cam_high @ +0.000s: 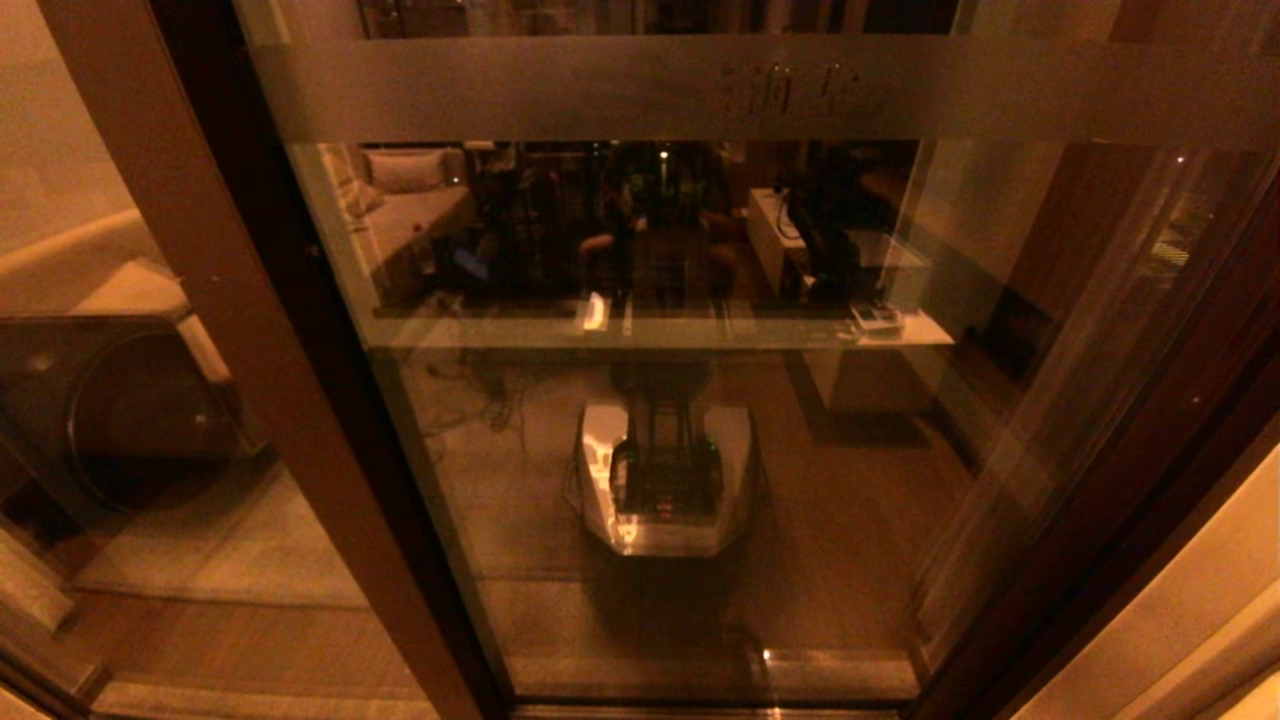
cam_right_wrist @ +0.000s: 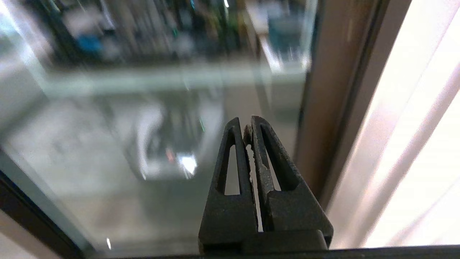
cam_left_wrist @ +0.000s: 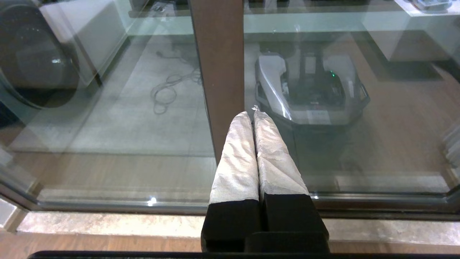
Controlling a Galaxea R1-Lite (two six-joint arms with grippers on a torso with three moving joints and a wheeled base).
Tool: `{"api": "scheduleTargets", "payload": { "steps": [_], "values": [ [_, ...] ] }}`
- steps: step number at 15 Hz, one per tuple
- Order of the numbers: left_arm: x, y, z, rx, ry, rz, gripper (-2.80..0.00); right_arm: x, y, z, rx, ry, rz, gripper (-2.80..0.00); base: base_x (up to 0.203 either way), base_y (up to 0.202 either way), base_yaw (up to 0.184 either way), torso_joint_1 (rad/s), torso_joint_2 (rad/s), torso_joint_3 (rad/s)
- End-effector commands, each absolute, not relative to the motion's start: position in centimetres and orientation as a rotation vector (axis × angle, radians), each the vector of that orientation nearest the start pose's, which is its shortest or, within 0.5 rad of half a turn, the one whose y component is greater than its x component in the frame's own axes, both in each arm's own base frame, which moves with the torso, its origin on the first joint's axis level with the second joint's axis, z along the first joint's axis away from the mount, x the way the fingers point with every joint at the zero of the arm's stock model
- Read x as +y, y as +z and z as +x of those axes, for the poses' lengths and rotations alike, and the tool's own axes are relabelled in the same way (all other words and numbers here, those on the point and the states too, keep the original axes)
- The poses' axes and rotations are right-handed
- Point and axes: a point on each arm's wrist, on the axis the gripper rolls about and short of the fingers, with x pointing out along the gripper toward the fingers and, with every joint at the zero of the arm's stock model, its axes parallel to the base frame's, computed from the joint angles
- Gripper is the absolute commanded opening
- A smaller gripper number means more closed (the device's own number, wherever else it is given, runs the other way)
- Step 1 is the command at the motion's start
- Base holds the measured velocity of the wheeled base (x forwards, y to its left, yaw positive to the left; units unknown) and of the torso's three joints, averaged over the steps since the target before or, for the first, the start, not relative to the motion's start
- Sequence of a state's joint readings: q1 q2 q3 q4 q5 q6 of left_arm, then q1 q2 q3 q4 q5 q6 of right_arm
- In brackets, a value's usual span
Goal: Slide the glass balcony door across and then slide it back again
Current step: Open the slid door
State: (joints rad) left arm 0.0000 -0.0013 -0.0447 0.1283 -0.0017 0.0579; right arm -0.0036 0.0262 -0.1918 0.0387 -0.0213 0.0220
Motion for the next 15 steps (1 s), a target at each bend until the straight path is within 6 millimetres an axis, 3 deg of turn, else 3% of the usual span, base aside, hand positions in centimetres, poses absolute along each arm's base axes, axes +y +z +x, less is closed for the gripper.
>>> {"api": "scheduleTargets", "payload": {
  "steps": [1, 7, 9, 12, 15],
  "values": [
    [0.0, 7.4, -2.7, 0.083, -0.004, 0.058, -2.8, 0.0, 16.9, -4.6, -0.153, -0.003, 0.027, -2.8, 0.0, 0.0, 0.0, 0.0, 0.0, 0.0],
    [0.0, 7.4, -2.7, 0.083, -0.005, 0.058, -2.8, 0.0, 31.4, 1.4, -0.024, 0.012, -0.016, -2.8, 0.0, 0.0, 0.0, 0.0, 0.0, 0.0],
    [0.0, 7.4, -2.7, 0.083, -0.004, 0.058, -2.8, -0.1, 34.7, 4.0, 0.12, -0.038, -0.023, -2.8, 0.0, 0.0, 0.0, 0.0, 0.0, 0.0],
    [0.0, 7.4, -2.7, 0.083, -0.004, 0.058, -2.8, -0.8, 34.2, 8.5, 0.522, -0.169, -0.04, -2.8, 0.0, 0.0, 0.0, 0.0, 0.0, 0.0],
    [0.0, 7.4, -2.7, 0.083, -0.004, 0.058, -2.8, -3.0, 32.6, 11.9, 0.696, -0.31, 0.002, -2.8, 0.0, 0.0, 0.0, 0.0, 0.0, 0.0]
  ]
}}
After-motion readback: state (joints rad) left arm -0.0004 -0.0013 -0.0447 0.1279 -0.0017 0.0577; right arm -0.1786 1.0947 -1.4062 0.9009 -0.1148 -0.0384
